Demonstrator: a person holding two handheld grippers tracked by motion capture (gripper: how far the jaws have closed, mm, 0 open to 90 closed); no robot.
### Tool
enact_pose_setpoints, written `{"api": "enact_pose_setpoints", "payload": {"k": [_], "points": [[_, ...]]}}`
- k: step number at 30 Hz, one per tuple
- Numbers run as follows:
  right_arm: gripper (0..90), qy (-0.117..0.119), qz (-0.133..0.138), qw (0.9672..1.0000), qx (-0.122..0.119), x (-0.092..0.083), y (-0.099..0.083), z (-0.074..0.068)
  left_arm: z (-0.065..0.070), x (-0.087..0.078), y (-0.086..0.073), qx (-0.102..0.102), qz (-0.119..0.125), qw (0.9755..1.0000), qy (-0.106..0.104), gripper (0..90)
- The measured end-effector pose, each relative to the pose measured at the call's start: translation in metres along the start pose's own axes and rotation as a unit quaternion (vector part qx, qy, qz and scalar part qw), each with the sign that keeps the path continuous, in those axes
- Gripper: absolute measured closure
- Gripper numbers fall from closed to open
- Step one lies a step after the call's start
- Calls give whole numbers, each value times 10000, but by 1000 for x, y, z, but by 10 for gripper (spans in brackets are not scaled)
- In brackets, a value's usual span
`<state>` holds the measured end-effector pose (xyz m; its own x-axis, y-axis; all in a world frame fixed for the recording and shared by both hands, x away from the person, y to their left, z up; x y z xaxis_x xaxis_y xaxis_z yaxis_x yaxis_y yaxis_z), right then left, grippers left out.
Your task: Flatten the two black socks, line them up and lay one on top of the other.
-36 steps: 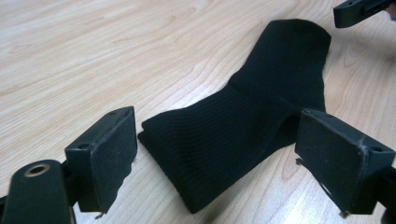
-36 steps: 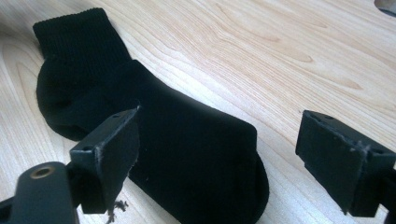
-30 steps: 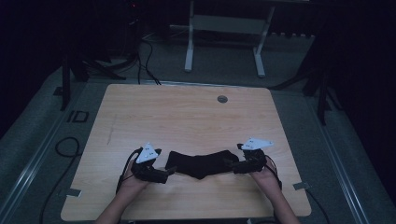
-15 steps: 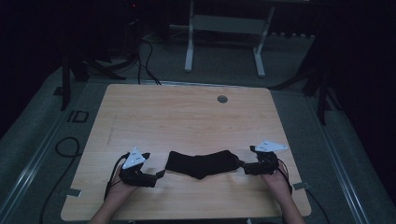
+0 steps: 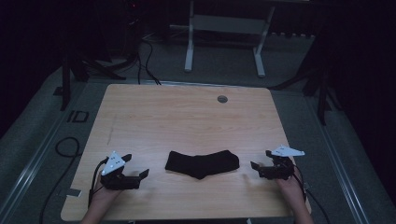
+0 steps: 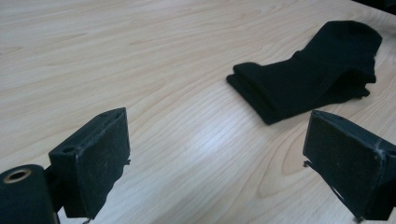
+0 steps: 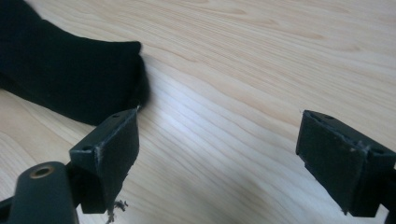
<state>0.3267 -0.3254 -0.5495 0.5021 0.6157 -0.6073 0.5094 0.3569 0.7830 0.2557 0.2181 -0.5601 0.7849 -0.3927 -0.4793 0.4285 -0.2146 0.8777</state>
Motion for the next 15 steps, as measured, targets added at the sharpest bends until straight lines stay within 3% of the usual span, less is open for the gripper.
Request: {"api": "enact_pose_setpoints", "payload": {"k": [10, 15], "points": [[131, -282, 258, 9987, 331, -20, -19, 16, -17, -16, -14, -321, 56, 9991, 286, 80], [131, -395, 384, 9977, 386, -28, -26, 20, -23, -21, -18, -405, 58, 9982, 446, 80]]}}
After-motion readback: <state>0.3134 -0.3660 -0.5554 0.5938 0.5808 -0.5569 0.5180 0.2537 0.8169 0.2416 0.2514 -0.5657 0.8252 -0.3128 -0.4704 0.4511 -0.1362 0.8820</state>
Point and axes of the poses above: each handheld gripper's, and its own axes: x roughly forward along the jaws, y roughly out of its top, z roughly to its right, the point moved 1 cm from there along x, roughly forward along the jaws, and after that the axes turned 10 degrees about y, right-handed, at the moved point
